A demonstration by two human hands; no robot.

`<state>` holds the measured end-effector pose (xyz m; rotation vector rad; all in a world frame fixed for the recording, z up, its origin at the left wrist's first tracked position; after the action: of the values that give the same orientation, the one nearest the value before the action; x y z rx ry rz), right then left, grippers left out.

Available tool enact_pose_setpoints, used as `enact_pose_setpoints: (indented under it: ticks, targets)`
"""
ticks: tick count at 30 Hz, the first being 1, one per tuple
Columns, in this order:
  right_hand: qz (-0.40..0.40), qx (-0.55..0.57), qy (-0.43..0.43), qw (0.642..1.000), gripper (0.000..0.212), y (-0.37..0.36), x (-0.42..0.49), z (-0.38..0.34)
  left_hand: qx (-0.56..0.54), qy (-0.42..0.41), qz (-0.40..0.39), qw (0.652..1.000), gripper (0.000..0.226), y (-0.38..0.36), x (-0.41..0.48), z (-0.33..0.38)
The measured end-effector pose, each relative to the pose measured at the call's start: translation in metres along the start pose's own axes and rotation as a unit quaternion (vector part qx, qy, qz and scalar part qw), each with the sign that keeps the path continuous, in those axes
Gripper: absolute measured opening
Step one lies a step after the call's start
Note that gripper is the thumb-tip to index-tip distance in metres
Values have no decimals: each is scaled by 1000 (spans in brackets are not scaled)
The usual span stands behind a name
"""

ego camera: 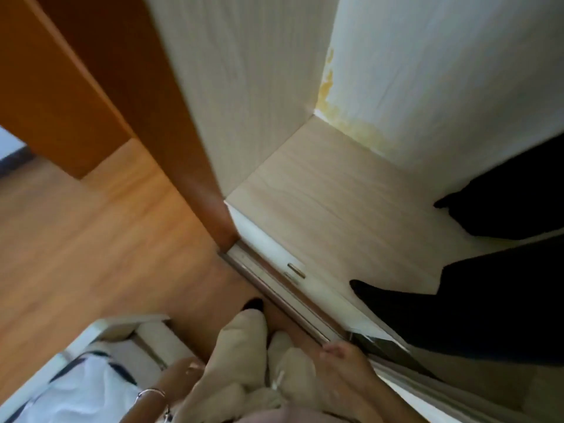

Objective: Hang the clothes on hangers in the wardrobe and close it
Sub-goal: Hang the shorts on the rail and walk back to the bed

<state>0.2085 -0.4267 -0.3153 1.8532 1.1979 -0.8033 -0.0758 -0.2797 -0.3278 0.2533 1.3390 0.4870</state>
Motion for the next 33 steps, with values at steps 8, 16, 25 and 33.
enact_pose_setpoints:
  ticks: [8, 16, 25, 33]
  targets:
    - [-38, -167, -26, 985, 14, -21, 50, -46, -313, 123, 71, 939, 17, -28, -31, -102]
    - [-102, -337, 42, 935, 5, -133, 73, -150, -449, 189, 85, 869, 21, 3, -13, -179]
    - [-175, -398, 154, 887, 30, -284, 63, -281, -552, 211, 128, 797, 7, 97, -5, -248]
    - [-180, -490, 143, 841, 18, -354, 95, -345, -652, 266, 128, 699, 13, 114, 14, -279]
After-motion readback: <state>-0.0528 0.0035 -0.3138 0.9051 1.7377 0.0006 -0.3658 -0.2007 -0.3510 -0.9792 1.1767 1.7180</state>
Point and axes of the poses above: each hand's wrist, its own x-axis towards the middle knuckle, its own y-axis out of the back of the hand, z = x × y, the point moved 3 cm from there along x, towards the middle knuckle, and after that the axes turned 8 degrees about x, right-handed, at the moved point
